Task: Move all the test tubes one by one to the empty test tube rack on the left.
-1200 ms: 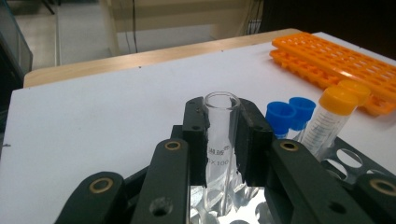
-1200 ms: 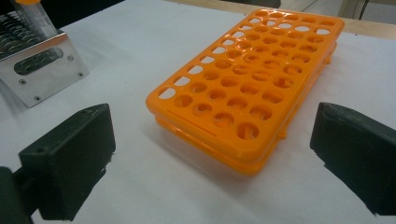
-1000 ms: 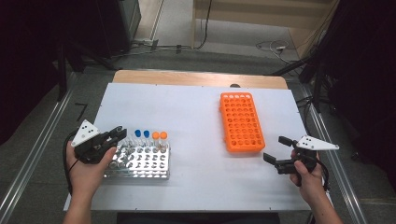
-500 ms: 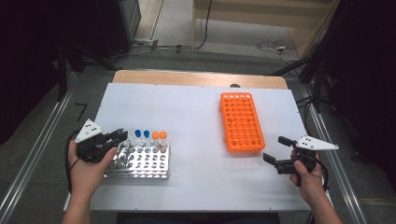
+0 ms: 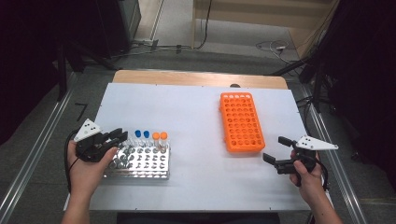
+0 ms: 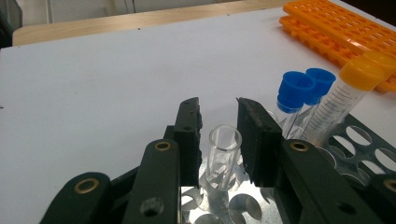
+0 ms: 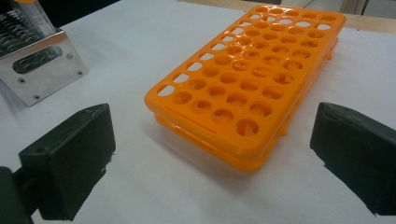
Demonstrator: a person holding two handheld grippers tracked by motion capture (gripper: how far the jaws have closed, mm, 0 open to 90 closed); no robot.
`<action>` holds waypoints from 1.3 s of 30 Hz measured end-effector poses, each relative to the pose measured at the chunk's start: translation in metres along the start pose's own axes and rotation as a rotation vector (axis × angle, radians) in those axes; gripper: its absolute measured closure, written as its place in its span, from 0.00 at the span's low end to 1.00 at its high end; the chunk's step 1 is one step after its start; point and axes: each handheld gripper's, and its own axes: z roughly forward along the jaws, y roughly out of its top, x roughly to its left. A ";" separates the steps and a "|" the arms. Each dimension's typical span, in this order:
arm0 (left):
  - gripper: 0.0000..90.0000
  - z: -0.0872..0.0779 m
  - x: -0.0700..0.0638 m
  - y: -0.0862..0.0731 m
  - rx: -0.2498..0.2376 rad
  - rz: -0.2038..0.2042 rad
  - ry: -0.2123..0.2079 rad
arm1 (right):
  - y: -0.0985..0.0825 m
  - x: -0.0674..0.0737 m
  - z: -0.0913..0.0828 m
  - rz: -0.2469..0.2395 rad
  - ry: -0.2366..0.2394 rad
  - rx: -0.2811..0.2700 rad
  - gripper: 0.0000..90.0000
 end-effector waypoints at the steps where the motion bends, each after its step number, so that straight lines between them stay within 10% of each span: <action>1: 0.78 0.000 0.000 0.000 -0.001 0.001 0.000 | 0.000 0.000 0.000 0.001 0.000 0.000 0.00; 17: 0.61 -0.006 0.003 0.001 -0.077 -0.042 -0.003 | -0.001 0.000 0.002 0.002 0.000 0.005 0.00; 29: 0.01 -0.009 -0.006 0.003 -0.157 -0.021 -0.050 | -0.002 -0.002 0.002 0.008 -0.008 0.004 0.00; 39: 0.00 -0.018 -0.021 -0.013 -0.198 0.012 -0.114 | -0.005 -0.006 -0.001 0.022 -0.029 0.001 0.00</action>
